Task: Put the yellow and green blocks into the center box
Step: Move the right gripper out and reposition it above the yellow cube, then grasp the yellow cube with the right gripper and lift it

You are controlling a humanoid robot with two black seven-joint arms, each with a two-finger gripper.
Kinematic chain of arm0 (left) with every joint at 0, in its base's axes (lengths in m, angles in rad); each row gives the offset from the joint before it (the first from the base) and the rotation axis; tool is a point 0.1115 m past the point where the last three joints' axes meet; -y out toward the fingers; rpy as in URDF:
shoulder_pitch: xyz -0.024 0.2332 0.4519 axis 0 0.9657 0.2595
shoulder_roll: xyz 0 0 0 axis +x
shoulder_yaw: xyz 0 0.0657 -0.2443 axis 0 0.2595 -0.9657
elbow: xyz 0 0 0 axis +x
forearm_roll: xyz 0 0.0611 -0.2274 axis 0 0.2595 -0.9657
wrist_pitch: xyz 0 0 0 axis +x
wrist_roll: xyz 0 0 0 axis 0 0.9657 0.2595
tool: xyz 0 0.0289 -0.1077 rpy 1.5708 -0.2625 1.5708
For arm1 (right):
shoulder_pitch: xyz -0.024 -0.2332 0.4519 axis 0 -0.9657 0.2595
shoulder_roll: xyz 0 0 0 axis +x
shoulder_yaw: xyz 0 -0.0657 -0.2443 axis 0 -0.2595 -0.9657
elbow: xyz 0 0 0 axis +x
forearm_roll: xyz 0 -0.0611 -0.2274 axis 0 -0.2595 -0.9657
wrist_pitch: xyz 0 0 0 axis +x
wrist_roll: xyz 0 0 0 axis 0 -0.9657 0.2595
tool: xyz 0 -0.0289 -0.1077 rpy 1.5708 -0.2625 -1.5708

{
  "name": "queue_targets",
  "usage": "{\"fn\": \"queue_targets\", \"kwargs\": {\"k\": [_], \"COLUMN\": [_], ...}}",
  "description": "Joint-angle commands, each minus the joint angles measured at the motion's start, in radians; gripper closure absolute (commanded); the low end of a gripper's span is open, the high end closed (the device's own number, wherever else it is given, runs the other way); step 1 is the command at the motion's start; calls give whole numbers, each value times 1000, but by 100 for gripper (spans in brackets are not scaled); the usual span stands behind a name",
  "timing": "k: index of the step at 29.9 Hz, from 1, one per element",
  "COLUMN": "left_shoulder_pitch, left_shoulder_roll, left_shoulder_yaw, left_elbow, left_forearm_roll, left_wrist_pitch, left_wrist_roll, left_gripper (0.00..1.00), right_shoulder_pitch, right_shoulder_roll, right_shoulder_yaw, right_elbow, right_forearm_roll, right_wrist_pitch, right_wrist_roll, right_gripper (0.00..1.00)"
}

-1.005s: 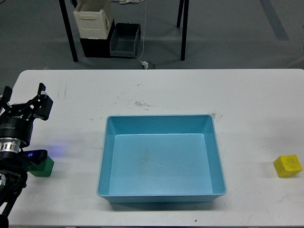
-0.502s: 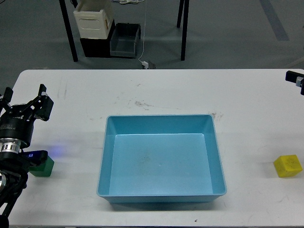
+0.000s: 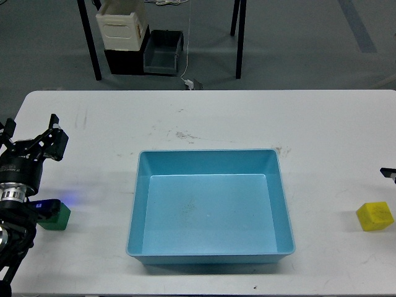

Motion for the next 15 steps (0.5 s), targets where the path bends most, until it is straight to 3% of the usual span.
{"fn": "queue_targets", "kwargs": {"k": [1, 10, 15], "left_shoulder_pitch": [0, -1, -1], "left_shoulder_roll": [-9, -15, -16], "left_shoulder_yaw": [1, -1, -1], "left_elbow": [1, 4, 12], "left_forearm_roll": [0, 0, 0], "left_wrist_pitch": [-2, 0, 0], "left_wrist_roll": [0, 0, 0], "left_gripper": [0, 0, 0], "right_shoulder_pitch": [-2, 0, 1], "right_shoulder_roll": [28, 132, 186], "right_shoulder_yaw": [-65, -167, -170], "right_elbow": [2, -28, -62], "right_forearm_roll": [0, 0, 0], "right_wrist_pitch": [9, 29, 120], "right_wrist_roll": [0, 0, 0], "right_gripper": [0, 1, 1]}}
